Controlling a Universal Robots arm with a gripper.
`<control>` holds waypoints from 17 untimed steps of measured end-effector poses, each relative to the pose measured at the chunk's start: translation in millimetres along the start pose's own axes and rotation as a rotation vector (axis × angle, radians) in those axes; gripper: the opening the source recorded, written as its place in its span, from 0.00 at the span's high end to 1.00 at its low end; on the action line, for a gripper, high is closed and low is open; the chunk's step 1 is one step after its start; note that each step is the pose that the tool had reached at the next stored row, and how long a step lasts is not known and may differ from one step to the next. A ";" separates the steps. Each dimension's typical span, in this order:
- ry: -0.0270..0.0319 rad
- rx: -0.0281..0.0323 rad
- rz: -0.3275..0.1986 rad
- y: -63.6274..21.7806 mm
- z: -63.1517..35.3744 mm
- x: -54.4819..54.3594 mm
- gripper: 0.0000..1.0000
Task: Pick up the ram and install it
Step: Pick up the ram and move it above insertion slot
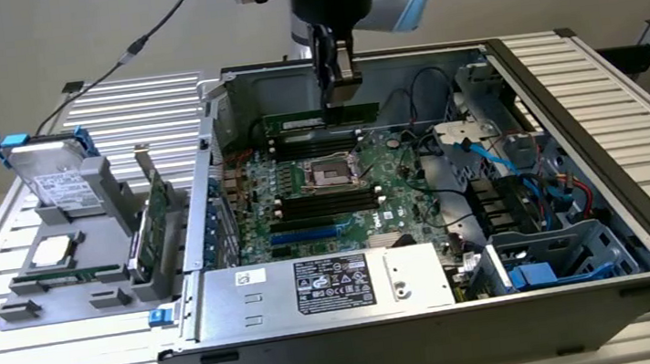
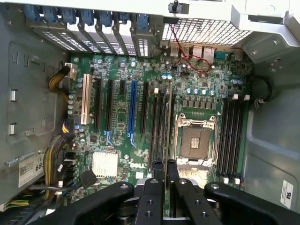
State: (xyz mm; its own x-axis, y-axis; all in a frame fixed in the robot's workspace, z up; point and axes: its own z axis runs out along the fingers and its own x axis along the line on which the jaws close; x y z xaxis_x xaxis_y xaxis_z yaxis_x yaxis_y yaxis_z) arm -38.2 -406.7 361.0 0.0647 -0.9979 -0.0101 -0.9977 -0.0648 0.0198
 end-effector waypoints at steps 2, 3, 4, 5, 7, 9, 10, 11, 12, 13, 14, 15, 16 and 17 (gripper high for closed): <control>0.0002 0.0000 0.000 -0.9 3.5 -0.3 0.87; 0.0002 -0.0001 0.000 -1.4 5.3 -0.4 0.87; 0.0001 0.0000 0.000 -1.8 7.0 -0.4 0.87; 0.0002 -0.0001 0.001 -2.3 8.9 -0.4 0.87; 0.0002 0.0000 0.002 -3.2 12.5 -0.3 0.87; 0.0000 0.0001 0.005 -3.7 16.2 -0.2 0.87; 0.0001 0.0001 0.007 -3.9 17.9 -0.2 0.87; -0.0001 0.0002 0.009 -4.1 19.7 -0.2 0.87; -0.0001 0.0003 0.012 -4.3 21.7 -0.2 0.87; -0.0002 0.0004 0.015 -4.4 23.4 -0.1 0.87; -0.0002 0.0005 0.018 -4.6 25.3 -0.1 0.87; -0.0002 0.0006 0.021 -4.7 27.1 -0.1 0.87; -0.0001 0.0006 0.023 -4.9 28.8 -0.1 0.87; -0.0005 0.0008 0.026 -5.0 30.8 -0.2 0.87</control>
State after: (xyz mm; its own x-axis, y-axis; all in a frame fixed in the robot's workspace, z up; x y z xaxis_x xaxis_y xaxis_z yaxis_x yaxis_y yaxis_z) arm -33.9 -406.0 330.1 0.0384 -0.9992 -0.0101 -0.9991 -0.0386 0.0193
